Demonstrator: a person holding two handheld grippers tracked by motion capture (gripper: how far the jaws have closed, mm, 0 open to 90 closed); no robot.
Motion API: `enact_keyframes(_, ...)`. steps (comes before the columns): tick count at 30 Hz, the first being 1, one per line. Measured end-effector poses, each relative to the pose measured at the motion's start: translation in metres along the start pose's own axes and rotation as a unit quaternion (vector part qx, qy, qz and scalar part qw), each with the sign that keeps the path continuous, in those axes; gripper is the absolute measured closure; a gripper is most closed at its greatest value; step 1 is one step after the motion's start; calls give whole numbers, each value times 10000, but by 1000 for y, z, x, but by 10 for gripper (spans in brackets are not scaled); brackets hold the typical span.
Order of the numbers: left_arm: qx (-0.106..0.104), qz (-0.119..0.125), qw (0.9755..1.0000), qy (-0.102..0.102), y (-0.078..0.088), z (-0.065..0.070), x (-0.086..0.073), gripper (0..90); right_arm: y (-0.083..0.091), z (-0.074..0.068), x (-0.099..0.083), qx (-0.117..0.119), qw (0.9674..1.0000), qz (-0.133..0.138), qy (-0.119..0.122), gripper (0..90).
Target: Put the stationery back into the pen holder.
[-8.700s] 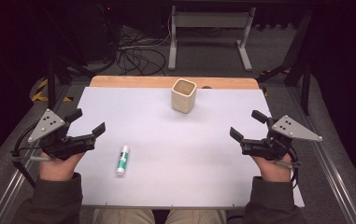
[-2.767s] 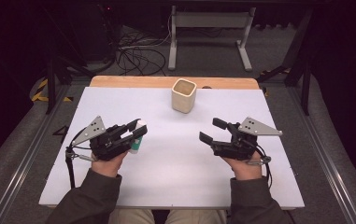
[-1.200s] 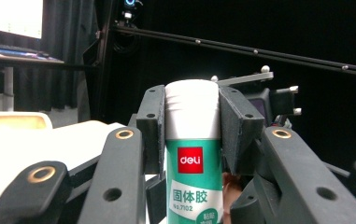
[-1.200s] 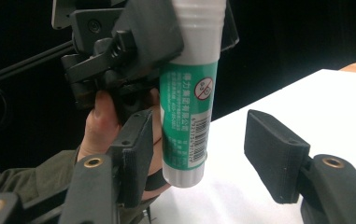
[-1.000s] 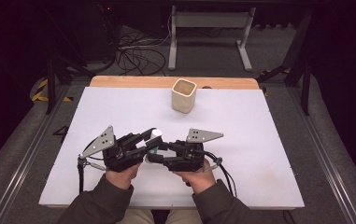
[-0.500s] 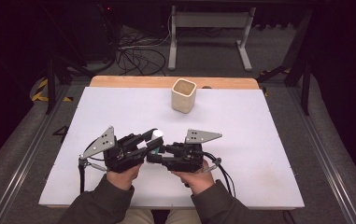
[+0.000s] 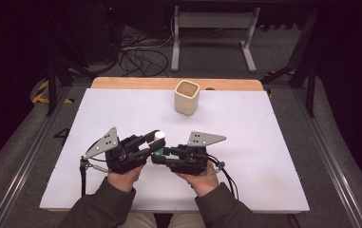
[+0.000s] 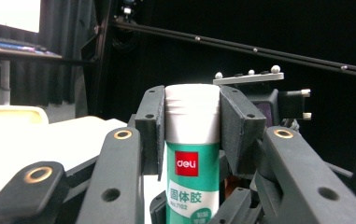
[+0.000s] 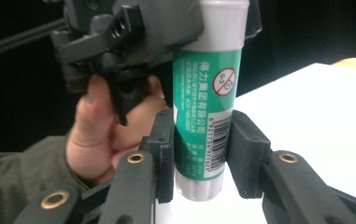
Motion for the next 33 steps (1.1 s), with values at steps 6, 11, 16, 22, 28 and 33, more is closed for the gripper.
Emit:
enact_keyframes(6,162,58,9998,59,5,-3,5,571,2,3,0,-300,9993,-164,174,662)
enact_keyframes(11,492,56,9988,-16,11,-3,13,511,8,7,2,-689,9964,-297,396,662)
enact_keyframes(16,718,-48,9973,-111,14,-1,18,475,12,9,2,-1015,9918,-411,662,662)
enact_keyframes(22,986,-188,9948,-182,19,1,22,425,15,11,3,-1312,9862,-451,901,662)
enact_keyframes(28,1330,-497,9890,-424,30,-1,23,325,22,18,5,-1590,9815,-415,979,662)
enact_keyframes(33,1478,-542,9862,-506,42,-5,26,285,23,21,5,-1757,9778,-426,1059,662)
Point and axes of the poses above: each handheld gripper's, and its own axes: y roughly backward along the jaws, x roughly out of its top, z roughly to its right, the point moved 1 cm from there along -y, roughly forward along the jaws, and after that the axes turned 15 degrees about y, right-handed, at the moved point
